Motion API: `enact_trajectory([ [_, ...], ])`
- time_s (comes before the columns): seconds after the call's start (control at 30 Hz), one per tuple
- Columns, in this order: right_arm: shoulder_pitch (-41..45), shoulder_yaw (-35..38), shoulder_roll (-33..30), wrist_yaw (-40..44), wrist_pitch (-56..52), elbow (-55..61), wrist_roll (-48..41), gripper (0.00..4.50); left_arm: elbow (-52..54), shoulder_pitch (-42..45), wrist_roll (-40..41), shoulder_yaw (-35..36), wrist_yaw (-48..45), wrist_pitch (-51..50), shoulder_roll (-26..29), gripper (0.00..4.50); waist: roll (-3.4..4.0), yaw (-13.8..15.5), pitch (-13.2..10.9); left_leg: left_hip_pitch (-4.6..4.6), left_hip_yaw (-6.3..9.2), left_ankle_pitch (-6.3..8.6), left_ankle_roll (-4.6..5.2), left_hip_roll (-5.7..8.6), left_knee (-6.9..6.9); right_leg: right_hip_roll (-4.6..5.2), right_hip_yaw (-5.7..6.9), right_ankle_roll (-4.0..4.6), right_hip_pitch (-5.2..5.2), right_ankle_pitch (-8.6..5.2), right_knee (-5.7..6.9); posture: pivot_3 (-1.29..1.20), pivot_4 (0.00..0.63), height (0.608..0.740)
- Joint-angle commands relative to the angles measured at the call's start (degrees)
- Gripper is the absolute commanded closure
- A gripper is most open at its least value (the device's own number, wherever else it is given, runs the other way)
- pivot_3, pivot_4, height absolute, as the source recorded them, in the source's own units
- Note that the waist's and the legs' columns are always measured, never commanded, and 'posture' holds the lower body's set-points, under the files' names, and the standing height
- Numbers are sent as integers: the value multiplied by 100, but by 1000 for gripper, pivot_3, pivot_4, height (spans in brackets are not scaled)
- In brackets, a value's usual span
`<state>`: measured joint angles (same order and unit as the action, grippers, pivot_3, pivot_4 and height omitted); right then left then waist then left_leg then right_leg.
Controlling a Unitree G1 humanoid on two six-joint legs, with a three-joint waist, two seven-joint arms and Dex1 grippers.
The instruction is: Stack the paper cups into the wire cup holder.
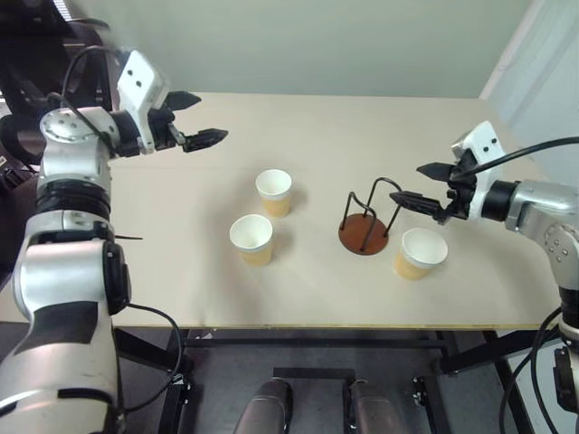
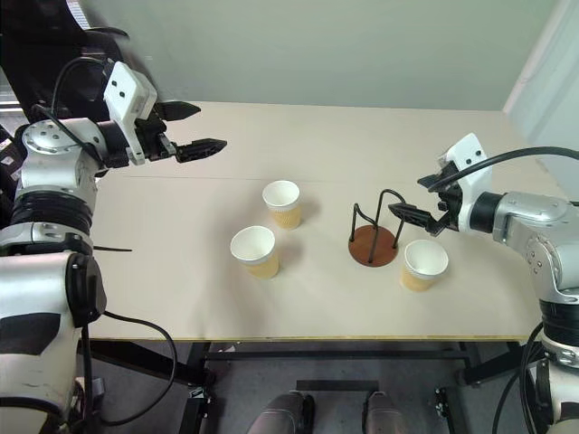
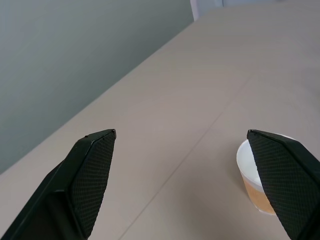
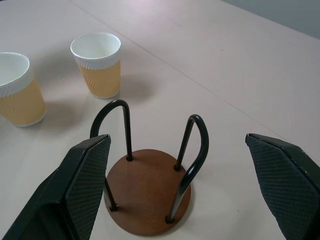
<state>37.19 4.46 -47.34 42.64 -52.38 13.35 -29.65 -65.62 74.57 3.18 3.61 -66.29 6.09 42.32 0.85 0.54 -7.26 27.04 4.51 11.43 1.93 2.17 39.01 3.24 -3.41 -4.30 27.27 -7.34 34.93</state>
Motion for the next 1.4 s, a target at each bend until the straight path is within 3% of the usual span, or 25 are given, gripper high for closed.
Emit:
enact_trajectory([
  [0.03,77,277,-98,-85,50,203,-10,116,-9,177,-5,62,66,112,25,2,0,0,0,-1,-10,-1,-1,7,-3,-13,18,0,3,0,2,0,150,740],
  [0.4,-167,535,-443,-16,-177,355,-113,116,-145,310,-54,45,163,274,-440,2,-2,17,0,-6,-18,-3,-1,7,-3,-5,13,-5,-5,3,1,0,150,740],
  [0.6,-275,745,-722,488,-755,610,-859,116,-293,474,-103,24,183,375,-702,2,-3,25,1,-4,-22,-2,-2,6,-7,-7,8,-9,-3,-4,-1,0,150,740],
  [0.7,-339,691,-840,537,-724,559,-828,116,-302,518,-156,-30,142,389,-799,2,0,27,0,-10,-28,1,-1,9,-5,-8,9,-17,-12,-11,-1,0,150,740],
  [1.03,6,194,-422,121,-518,297,-450,116,-151,414,-61,-54,-423,349,-1128,2,3,14,-4,-4,-17,-2,14,2,6,9,-3,-30,-14,-2,-3,0,150,740],
  [1.4,141,-199,-209,-26,-68,-453,183,116,-125,421,-45,-31,-488,347,-1024,2,1,23,-3,-5,-14,-3,20,4,10,13,-6,-36,-17,3,-4,0,150,740],
])
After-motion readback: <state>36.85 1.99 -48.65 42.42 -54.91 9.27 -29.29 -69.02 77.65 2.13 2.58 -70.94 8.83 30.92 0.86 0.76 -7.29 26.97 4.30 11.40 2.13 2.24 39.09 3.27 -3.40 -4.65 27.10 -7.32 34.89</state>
